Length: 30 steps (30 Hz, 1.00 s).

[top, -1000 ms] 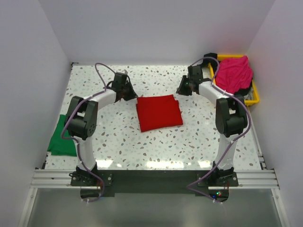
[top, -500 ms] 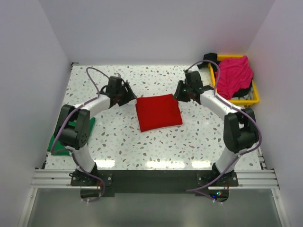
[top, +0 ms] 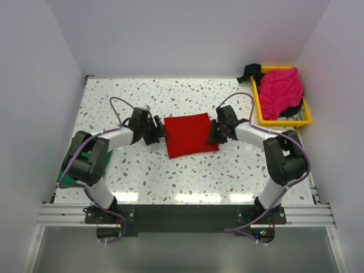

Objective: Fold and stack the t-shirts
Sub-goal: Neatly place the folded tshirt to the corner

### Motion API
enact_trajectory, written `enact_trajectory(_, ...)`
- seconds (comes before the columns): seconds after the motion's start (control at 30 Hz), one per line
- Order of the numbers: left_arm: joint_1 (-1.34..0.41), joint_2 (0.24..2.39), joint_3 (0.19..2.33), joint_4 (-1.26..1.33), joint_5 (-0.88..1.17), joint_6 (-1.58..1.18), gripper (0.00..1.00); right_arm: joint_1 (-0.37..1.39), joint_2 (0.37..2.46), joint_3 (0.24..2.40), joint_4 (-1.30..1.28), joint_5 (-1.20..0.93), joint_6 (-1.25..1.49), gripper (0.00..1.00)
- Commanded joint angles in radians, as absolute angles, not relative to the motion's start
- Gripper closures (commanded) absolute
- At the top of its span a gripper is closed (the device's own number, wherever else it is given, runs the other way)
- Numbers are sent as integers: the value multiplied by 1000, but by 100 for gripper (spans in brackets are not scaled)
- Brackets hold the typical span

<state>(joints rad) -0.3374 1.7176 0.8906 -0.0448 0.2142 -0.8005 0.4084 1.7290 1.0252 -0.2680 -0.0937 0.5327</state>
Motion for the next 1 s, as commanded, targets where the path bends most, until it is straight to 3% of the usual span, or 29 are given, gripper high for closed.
enact_trajectory(0.0,-348,1701,871,40,267,-784,32,408,1738,1008,-227,-71,523,72)
enact_trajectory(0.23,-359,1735,850,60,302,-770,31,408,1747,994,-212,-77,526,72)
enact_trajectory(0.43,-419,1775,910,-103,59,-749,36,408,1736,996,-216,-84,525,72)
enact_trajectory(0.73,-488,1879,972,-141,-34,-827,46,408,1697,983,-207,-109,534,72)
enact_trajectory(0.8,-494,1881,983,-158,-46,-856,55,408,1675,974,-207,-110,538,72)
enact_trajectory(0.9,-495,1865,986,-169,-49,-908,86,410,1622,956,-198,-113,555,69)
enact_trajectory(0.97,-495,1848,1006,-189,-54,-946,100,408,1560,933,-189,-117,564,64)
